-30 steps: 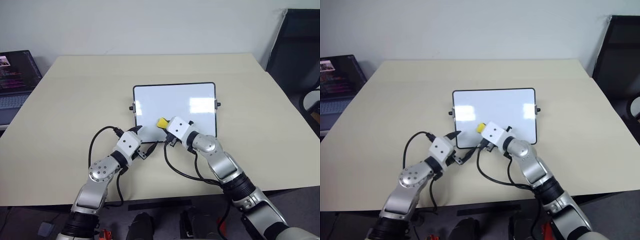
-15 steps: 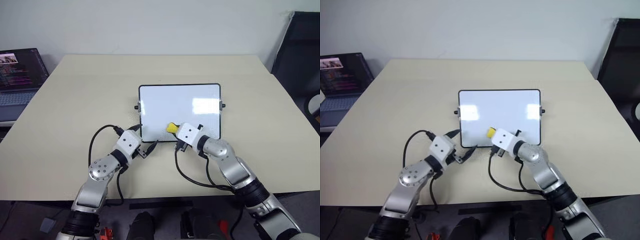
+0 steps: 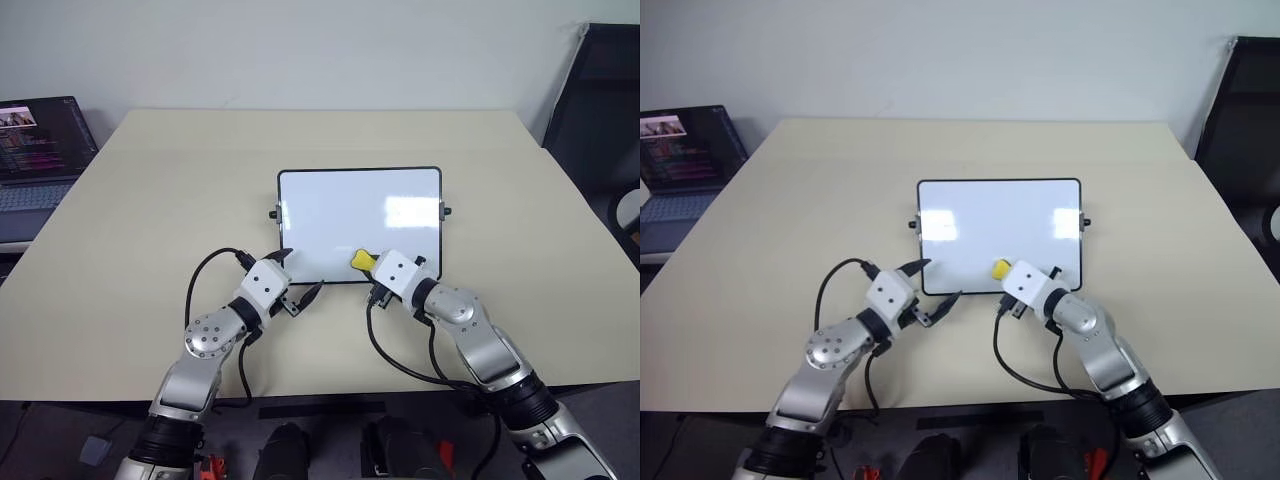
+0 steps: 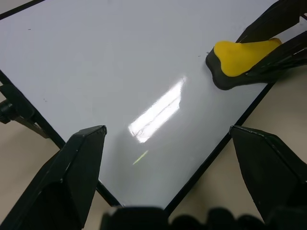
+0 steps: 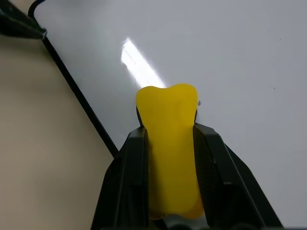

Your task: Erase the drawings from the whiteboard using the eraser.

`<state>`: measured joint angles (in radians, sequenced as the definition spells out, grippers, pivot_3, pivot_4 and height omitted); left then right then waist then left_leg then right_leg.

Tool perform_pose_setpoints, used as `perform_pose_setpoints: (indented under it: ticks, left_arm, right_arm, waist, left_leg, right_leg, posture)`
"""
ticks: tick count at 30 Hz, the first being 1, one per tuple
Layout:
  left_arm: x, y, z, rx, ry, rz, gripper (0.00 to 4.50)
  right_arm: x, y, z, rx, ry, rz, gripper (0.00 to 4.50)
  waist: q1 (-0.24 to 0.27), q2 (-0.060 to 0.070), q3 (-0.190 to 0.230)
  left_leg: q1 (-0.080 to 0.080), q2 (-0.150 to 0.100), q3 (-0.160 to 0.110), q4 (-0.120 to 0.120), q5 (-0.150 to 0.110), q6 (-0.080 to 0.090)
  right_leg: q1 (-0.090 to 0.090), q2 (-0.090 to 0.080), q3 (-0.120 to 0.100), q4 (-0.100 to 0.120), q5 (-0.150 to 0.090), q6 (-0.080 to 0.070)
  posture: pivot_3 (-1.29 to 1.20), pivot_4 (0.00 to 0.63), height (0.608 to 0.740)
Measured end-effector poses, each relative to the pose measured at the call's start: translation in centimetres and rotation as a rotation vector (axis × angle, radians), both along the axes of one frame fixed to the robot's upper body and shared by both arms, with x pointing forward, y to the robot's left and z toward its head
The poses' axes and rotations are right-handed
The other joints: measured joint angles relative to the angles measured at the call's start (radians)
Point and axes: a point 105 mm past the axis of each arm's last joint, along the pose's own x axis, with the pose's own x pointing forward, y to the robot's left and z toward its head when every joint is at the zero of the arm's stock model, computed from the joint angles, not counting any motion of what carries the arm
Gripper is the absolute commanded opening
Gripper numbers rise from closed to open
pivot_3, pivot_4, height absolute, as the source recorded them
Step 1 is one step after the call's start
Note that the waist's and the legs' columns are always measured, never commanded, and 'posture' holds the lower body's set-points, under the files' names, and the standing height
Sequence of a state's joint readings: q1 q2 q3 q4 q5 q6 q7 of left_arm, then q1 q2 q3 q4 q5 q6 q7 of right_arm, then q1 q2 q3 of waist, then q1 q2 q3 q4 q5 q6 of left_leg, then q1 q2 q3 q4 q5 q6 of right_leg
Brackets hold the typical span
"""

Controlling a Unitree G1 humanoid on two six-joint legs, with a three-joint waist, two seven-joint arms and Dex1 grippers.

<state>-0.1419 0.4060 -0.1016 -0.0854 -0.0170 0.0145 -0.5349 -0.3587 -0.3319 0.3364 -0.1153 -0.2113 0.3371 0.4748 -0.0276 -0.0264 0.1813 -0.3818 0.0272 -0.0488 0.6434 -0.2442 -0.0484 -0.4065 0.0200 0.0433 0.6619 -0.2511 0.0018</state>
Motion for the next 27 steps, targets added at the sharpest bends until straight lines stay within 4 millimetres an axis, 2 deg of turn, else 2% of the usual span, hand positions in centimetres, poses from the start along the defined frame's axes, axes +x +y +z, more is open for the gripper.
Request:
perform_pose_setpoints:
  ticks: [6,11,18,24,27]
  left_arm:
    - [-0.2,-0.8,-0.2,-0.015,0.009,-0.02,4.5]
    - [0.0,-1.0,0.1,-0.014,-0.002,-0.026,4.5]
    - [0.2,-1.0,0.3,-0.013,-0.006,-0.029,4.5]
    - [0.2,-0.9,0.1,-0.012,-0.002,-0.026,4.5]
    - [0.1,-0.7,0.0,-0.012,0.002,-0.018,4.5]
  right_arm:
    - [0.2,-1.8,0.8,0.081,-0.01,-0.066,0.98]
    - [0.4,-2.0,0.9,0.082,-0.023,-0.072,0.98]
    - [1.7,-1.1,1.7,0.082,-0.057,-0.08,0.98]
    - [2.0,1.2,1.9,0.071,-0.066,-0.04,0.98]
    - [2.0,1.6,1.7,0.049,-0.059,-0.03,0.98]
  waist:
    - [-0.002,0.0,0.001]
    - [-0.003,0.0,0.001]
    - [-0.008,0.0,0.001]
    - [-0.019,0.0,0.001]
    - [-0.024,0.0,0.001]
  left_leg:
    - [-0.002,0.0,0.001,-0.002,0.0,0.0]
    - [-0.002,0.0,0.0,-0.003,0.0,0.0]
    - [0.0,0.0,0.003,-0.003,0.0,0.0]
    - [0.001,0.001,0.004,-0.003,0.0,0.0]
    - [0.001,0.001,0.004,-0.003,0.0,0.0]
  right_leg:
    - [-0.002,0.0,0.0,-0.002,0.003,0.005]
    - [-0.004,0.002,0.0,-0.001,0.003,0.005]
    - [-0.003,0.003,0.0,0.0,0.003,0.005]
    - [-0.003,0.003,0.001,0.001,0.003,0.005]
    - [-0.003,0.003,0.001,0.001,0.003,0.005]
  posture:
    - [0.0,0.15,0.74]
    - [0.0,0.15,0.74]
    - [0.0,0.15,0.74]
    - [0.0,0.15,0.74]
    - [0.0,0.15,0.74]
